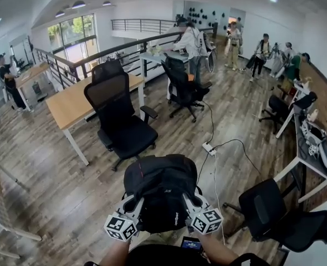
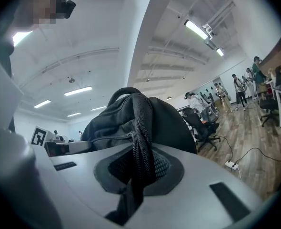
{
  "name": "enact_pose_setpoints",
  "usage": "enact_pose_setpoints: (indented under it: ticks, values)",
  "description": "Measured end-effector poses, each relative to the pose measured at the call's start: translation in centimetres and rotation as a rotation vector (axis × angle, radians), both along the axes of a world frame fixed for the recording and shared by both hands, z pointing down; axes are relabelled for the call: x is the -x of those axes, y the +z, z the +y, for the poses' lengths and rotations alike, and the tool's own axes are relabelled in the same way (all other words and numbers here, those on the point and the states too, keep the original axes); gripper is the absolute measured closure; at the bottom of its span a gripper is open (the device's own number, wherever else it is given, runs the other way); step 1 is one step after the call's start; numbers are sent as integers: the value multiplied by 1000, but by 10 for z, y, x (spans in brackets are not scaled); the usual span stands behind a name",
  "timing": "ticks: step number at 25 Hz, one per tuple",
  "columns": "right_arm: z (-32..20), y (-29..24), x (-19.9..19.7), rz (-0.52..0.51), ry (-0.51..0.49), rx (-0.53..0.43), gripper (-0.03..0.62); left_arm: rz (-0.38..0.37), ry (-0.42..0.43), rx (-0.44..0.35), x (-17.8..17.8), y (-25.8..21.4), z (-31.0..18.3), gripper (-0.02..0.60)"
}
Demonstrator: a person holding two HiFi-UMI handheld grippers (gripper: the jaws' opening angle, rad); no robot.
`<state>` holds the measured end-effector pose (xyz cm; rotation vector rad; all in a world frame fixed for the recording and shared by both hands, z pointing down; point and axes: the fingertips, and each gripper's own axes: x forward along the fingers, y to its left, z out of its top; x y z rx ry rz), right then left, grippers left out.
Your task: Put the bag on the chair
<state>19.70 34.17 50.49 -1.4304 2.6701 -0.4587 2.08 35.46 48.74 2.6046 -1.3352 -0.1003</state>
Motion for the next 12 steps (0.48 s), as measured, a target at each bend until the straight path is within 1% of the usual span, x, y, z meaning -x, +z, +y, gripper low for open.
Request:
enact_pose_setpoints:
  ticks: [7,12]
  values:
    - [-81,-10,12,3,15,0,565,9,27,-9,12,-10,-84,522]
    - [-129,-17,24,-4,32,-14,565,16,56,-28,25,-18,-133,521]
